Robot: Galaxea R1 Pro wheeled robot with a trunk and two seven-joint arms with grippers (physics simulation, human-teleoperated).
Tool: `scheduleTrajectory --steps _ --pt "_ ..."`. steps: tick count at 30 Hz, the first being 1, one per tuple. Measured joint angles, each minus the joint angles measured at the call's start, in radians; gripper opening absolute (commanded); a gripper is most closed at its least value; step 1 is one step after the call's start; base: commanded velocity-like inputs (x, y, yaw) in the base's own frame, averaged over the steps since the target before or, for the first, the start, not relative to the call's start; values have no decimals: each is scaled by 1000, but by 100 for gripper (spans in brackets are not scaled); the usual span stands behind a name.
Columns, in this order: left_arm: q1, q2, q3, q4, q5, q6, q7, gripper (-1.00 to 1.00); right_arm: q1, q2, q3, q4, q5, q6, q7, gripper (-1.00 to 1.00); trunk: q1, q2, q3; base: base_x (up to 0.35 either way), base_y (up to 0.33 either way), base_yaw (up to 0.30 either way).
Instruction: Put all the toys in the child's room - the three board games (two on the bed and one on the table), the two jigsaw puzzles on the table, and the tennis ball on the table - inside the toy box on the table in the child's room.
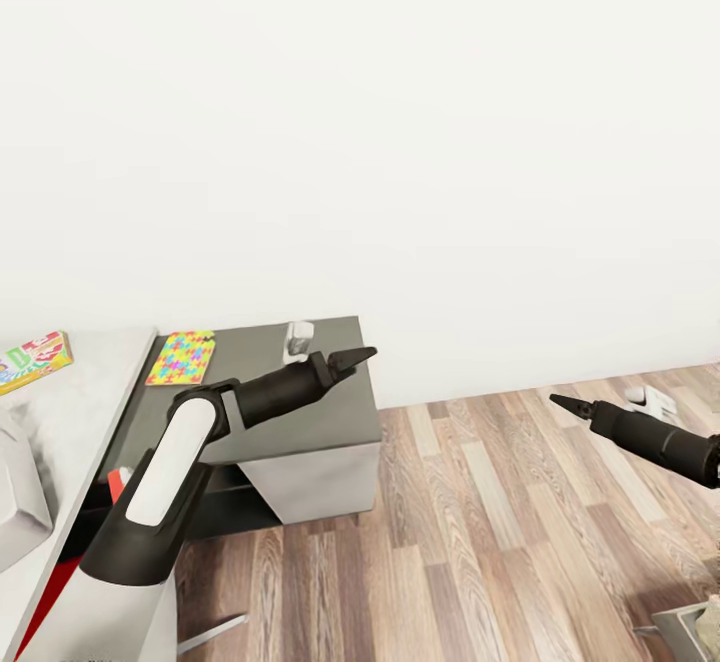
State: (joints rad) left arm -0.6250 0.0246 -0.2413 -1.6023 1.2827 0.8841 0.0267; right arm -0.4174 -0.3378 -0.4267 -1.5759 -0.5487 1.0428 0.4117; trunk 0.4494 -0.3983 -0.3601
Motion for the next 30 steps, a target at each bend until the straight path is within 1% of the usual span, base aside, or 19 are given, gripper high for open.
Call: scheduleTrajectory --steps 1,3,8,15,30 --pt "0 0 0 0 0 0 1 100 0 0 0 0 0 0 0 100 0 0 1 0 0 -88" --pt "-2 0 -1 0 -6 0 23 100 -3 3 9 1 0 0 -6 100 0 0 4 0 0 -85" --pt "-4 0 0 0 -10 0 43 100 -5 7 25 2 0 0 -13 100 0 0 12 0 0 -80" --pt "-6 0 2 -2 -10 2 52 100 -7 9 42 2 1 0 -17 100 0 0 22 0 0 -76" --pt "-9 -1 3 -4 -2 2 57 100 -8 10 54 2 1 0 -20 100 0 0 44 0 0 -73"
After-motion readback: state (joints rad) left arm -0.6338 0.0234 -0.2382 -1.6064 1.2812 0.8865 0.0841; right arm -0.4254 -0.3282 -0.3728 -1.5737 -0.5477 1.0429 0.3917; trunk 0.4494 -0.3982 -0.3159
